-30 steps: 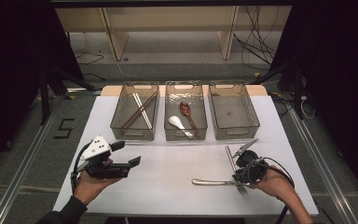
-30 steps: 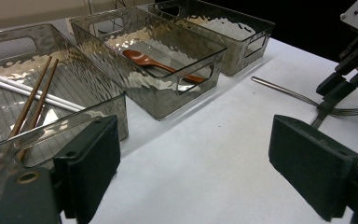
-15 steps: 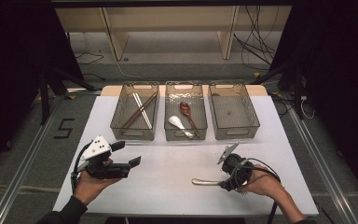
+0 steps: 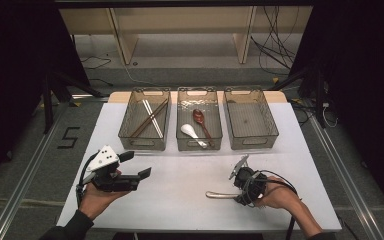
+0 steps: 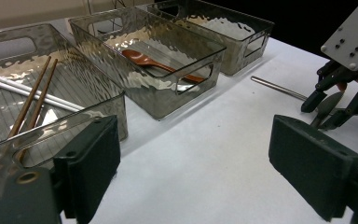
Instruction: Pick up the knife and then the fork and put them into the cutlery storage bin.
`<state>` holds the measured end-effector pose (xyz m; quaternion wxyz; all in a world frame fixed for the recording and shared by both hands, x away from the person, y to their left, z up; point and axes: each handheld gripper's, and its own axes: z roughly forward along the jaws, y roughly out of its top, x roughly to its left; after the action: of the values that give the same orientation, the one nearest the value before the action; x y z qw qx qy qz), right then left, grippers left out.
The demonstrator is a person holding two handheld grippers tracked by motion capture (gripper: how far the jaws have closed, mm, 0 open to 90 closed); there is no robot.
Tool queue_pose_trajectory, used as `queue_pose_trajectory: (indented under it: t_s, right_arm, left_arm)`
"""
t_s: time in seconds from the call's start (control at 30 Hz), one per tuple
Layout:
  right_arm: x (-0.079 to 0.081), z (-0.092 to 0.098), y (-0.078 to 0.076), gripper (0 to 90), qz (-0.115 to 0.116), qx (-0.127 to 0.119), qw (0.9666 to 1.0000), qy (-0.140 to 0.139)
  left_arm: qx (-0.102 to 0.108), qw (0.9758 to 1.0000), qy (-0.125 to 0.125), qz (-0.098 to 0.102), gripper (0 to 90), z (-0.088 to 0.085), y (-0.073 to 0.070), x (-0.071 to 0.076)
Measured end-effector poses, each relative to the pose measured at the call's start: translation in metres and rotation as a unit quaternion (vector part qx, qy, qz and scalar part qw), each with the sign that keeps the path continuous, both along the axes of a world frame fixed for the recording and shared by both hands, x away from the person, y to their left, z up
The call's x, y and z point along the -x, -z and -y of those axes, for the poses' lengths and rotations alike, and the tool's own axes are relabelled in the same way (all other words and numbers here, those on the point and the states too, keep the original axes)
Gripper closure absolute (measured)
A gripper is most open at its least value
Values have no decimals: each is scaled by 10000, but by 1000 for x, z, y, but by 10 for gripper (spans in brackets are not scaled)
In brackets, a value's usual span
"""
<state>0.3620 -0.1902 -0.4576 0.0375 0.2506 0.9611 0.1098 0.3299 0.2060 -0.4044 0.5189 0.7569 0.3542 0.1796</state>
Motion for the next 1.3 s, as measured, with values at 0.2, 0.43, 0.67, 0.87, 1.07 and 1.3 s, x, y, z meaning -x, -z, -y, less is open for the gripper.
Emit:
queue_pose_trajectory:
  t_s: [0.2, 0.43, 0.67, 0.87, 1.07, 1.3]
  right_arm:
    - [2, 1, 0, 598, 18, -10, 10000, -8]
    - [3, 0, 0, 662, 54, 21, 9998, -171]
    - [3, 1, -1, 708, 59, 19, 9997, -231]
    - [-1, 2, -1, 733, 57, 47, 9995, -297]
    - [-5, 3, -2, 765, 103, 94, 9996, -256]
    - [-12, 4, -2, 802, 159, 149, 9993, -294]
  left_arm:
    - [-2, 10000, -1, 3, 162, 0, 0, 0]
    - [5, 10000, -9, -1, 162, -1, 0, 1]
    - [-3, 10000, -2, -1, 162, 0, 0, 1]
    - [-1, 10000, -3, -7, 162, 0, 0, 0]
    - [0, 10000, -6, -11, 162, 0, 0, 0]
    - [1, 10000, -7, -13, 162, -1, 0, 0]
